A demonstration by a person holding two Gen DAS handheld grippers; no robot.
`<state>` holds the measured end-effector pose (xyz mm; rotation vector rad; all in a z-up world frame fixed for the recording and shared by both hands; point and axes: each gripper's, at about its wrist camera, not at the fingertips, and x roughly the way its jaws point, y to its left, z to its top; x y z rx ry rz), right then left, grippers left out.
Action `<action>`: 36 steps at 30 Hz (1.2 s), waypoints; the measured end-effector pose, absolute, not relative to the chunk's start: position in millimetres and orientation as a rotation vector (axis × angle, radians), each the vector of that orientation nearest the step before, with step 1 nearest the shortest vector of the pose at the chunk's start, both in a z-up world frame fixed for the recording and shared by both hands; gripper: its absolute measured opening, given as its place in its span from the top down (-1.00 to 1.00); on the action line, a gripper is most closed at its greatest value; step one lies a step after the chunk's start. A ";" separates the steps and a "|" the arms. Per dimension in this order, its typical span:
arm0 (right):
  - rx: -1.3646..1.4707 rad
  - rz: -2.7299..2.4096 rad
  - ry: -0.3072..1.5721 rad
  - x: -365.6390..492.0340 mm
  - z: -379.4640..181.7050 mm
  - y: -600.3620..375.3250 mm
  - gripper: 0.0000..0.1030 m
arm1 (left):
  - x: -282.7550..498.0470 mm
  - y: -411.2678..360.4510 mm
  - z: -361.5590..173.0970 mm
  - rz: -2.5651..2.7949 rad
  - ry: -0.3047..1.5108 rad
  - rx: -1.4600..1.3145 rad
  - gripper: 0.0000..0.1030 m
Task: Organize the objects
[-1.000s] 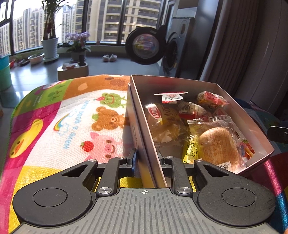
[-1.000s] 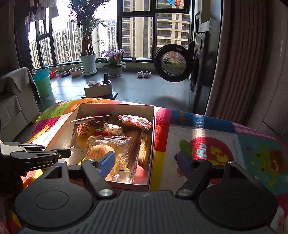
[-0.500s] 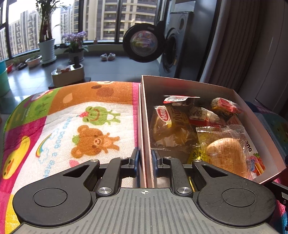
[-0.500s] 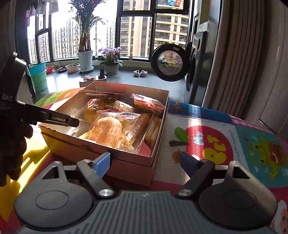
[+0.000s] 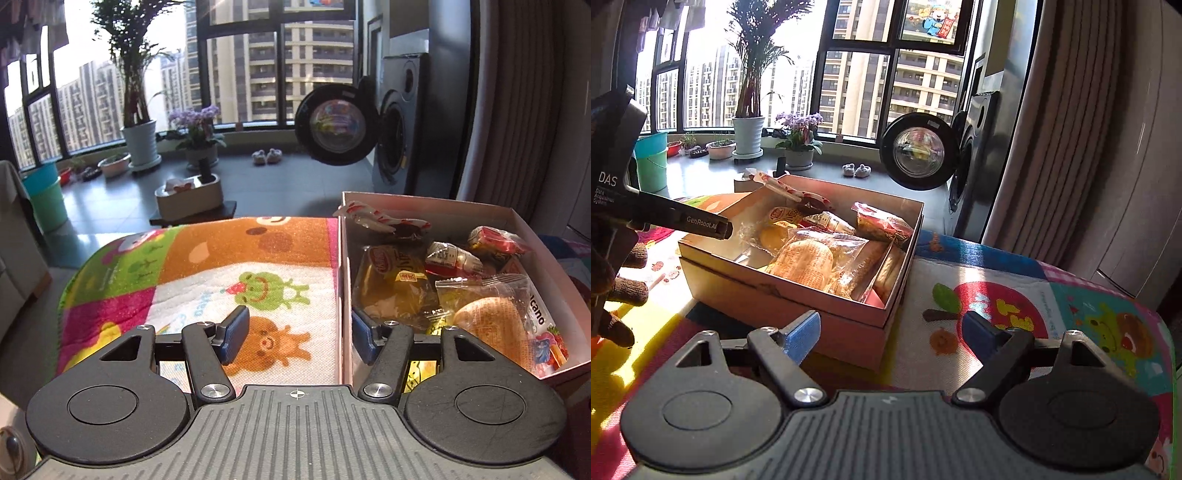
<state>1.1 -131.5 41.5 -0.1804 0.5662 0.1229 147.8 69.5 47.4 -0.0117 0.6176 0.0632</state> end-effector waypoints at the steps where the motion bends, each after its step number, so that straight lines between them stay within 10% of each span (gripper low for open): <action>1: -0.171 0.120 0.562 -7.5 43.9 -132.6 -0.80 | 135.8 69.9 54.8 0.068 0.581 -0.027 -0.23; 12: -0.064 0.097 0.712 -83.0 8.7 -129.9 -1.00 | -33.1 43.7 29.4 -0.087 0.652 0.041 -0.23; 36: -0.017 0.027 0.696 -85.0 -18.6 -134.3 -1.00 | -43.3 26.2 1.6 -0.037 0.650 0.020 -0.26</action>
